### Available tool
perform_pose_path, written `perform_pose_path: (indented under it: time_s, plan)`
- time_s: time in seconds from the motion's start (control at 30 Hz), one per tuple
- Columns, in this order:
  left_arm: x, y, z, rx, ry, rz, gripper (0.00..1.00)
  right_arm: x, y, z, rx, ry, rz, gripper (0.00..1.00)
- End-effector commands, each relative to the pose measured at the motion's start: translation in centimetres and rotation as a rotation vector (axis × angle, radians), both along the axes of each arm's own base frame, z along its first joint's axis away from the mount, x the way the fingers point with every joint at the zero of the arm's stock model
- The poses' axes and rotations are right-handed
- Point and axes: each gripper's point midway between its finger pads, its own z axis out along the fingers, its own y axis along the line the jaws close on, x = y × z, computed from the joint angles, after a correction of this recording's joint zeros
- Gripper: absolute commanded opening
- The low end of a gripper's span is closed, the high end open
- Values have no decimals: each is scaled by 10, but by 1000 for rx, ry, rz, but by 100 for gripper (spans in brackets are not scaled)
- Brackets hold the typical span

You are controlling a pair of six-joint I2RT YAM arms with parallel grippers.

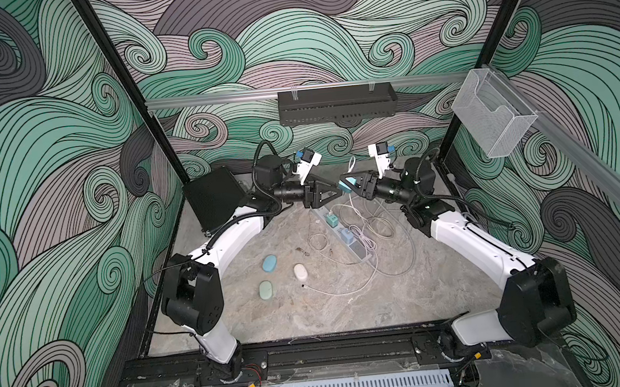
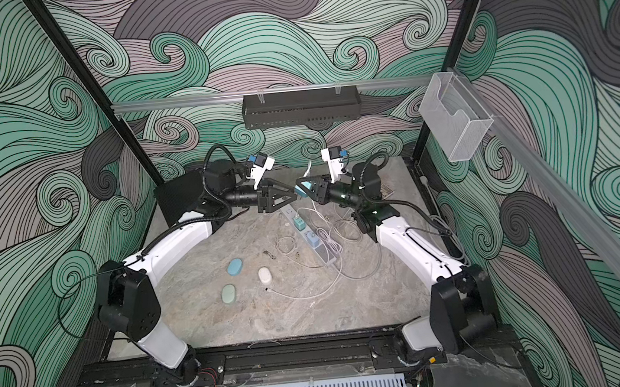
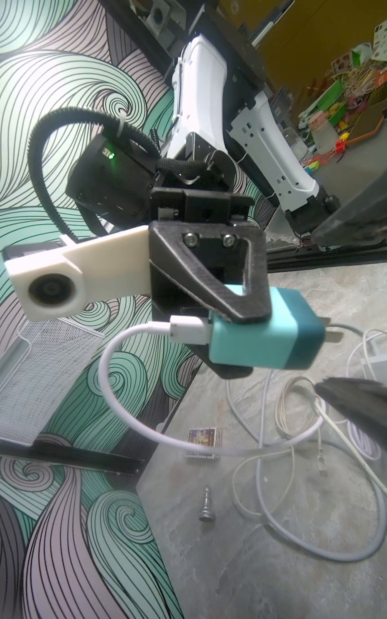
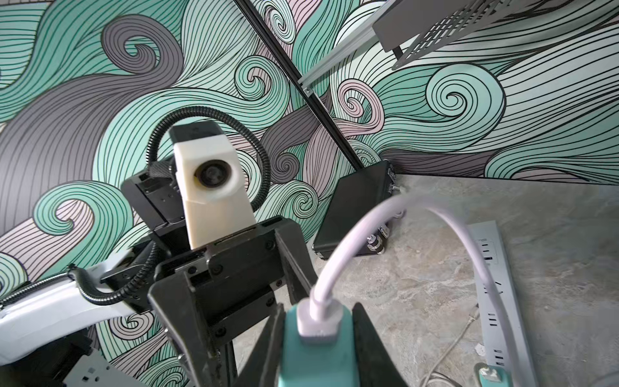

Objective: Charge the bluetooth headset
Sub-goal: Pick up the plug from the center of the board.

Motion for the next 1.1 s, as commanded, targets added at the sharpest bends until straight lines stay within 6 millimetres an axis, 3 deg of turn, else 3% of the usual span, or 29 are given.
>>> perform_pose_path:
  time_s: [0.0, 0.27, 0.57, 0.7, 0.93, 1.07]
  plan:
    - [1, -3, 17, -42, -19, -31, 63, -13, 3, 35, 80, -88, 50, 8]
    - [2, -7, 27, -92, 10, -65, 62, -17, 11, 38, 144, -83, 108, 8]
    - [-3, -8, 38, -112, 3, -101, 51, -19, 19, 34, 143, -86, 129, 7]
    - [-3, -9, 41, -119, 17, -113, 43, -18, 22, 32, 140, -84, 132, 7]
    - [-7, -10, 39, -117, 24, -138, 12, -19, 22, 33, 139, -91, 137, 7]
    - [-11, -8, 38, -107, 4, -149, 3, -23, 21, 33, 117, -113, 142, 15]
